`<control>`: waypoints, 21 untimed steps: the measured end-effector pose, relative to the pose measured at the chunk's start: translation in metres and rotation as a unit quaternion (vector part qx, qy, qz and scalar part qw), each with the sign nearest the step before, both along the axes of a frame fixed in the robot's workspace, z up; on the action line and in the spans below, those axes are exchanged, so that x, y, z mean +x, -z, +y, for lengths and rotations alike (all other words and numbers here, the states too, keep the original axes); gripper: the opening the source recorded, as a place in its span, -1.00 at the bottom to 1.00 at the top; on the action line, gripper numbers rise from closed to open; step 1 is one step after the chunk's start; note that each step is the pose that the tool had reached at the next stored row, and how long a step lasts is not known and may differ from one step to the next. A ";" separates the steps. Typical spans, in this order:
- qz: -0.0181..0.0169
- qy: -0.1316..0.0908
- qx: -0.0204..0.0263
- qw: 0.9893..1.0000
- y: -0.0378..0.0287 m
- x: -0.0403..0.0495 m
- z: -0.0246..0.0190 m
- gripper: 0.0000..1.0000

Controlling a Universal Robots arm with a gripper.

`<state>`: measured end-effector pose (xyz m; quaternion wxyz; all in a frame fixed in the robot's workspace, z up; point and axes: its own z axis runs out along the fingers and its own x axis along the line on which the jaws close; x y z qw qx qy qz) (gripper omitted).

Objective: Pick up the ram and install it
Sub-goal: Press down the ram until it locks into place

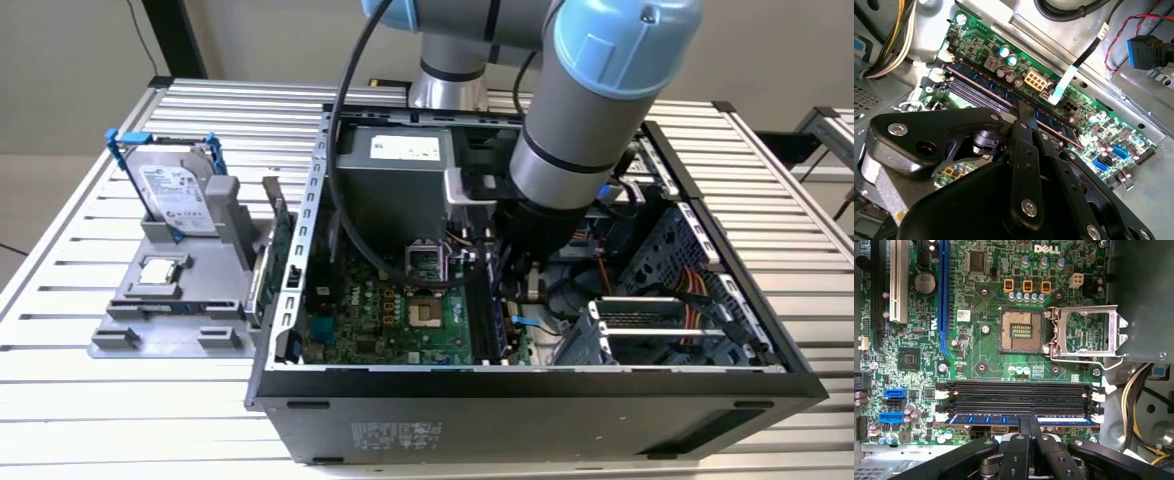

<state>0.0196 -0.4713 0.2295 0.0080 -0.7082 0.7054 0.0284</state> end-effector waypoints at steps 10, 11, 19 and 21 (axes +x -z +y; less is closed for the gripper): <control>0.000 0.000 -0.001 1.000 0.0026 0.0000 0.0000 -1.00; 0.000 0.000 -0.001 1.000 0.0029 0.0000 0.0000 -1.00; 0.000 0.000 -0.003 1.000 0.0059 0.0000 -0.0001 -1.00; 0.000 0.000 -0.003 1.000 0.0070 0.0000 -0.0001 -1.00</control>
